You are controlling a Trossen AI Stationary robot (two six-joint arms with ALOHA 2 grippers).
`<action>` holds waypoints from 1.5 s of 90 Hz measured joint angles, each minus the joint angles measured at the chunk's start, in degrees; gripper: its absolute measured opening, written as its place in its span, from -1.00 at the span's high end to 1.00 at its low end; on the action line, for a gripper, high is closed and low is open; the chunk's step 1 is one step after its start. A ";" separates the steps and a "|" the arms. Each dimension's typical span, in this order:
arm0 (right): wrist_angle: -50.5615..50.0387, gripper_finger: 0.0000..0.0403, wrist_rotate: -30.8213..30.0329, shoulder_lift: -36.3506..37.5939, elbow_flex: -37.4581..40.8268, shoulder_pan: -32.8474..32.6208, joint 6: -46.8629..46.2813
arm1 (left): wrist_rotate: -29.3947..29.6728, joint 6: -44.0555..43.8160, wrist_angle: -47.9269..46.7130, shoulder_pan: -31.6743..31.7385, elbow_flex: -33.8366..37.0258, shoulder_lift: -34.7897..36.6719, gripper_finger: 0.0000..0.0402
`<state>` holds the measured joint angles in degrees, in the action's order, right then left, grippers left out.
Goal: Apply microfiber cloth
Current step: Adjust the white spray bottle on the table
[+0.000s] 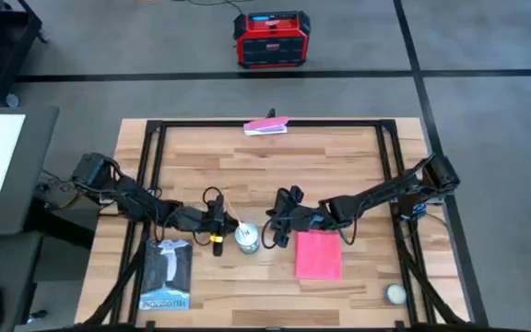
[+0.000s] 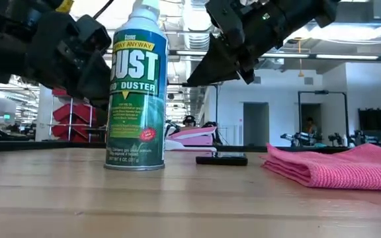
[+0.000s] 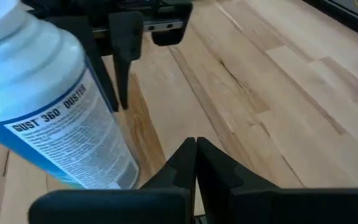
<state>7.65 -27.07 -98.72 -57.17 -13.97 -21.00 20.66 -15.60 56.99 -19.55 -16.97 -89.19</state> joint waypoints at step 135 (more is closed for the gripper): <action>-0.94 1.00 1.60 0.00 -0.02 -3.96 -1.52 | 35.13 -17.23 -17.93 -20.12 -9.92 -0.81 1.00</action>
<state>6.71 -25.47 -98.72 -57.19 -17.93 -22.52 55.79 -32.83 39.05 -39.67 -26.89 -90.00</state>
